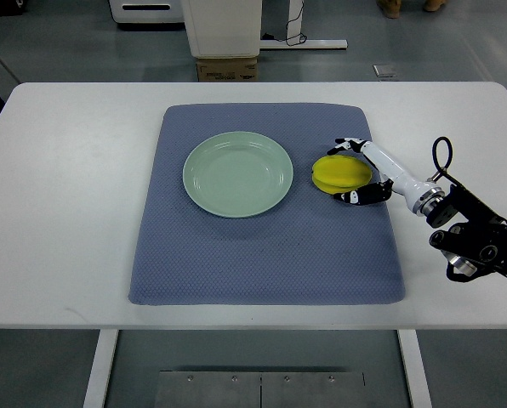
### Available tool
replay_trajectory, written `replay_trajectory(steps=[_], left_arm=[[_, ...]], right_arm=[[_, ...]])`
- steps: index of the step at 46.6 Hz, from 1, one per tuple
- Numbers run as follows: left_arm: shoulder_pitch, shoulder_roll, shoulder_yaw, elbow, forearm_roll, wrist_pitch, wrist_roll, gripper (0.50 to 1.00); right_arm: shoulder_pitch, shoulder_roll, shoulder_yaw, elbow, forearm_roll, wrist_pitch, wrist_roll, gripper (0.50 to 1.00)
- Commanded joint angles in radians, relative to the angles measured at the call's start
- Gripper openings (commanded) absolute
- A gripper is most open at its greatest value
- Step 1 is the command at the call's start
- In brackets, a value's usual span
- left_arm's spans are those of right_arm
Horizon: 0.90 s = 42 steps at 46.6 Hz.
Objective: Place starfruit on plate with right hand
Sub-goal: 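Close the right hand fingers around the starfruit and lift it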
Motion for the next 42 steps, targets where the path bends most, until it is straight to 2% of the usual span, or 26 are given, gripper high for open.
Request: replay_trajectory(steps=[1,11,31,42], left_arm=[[0.0,0.0,0.0,0.0,0.0,0.0,-0.001,1.0],[0.0,0.0,-0.002,0.0,0.0,0.0,0.0,1.0],[0.0,0.0,-0.002,0.0,0.0,0.0,-0.001,1.0],[0.0,0.0,0.0,0.0,0.0,0.0,0.0,1.0]], right_arm=[[0.0,-0.001,0.0,0.0,0.002,0.003,0.004,0.68],[0.003,-0.001,0.001,0.002,0.002,0.011,0.017,0.504],[0.008,-0.004,0.014,0.002,0.034,-0.012,0.017,0.5],[0.045,-0.048,0.014,0.003,0.037,0.008,0.017,0.5]])
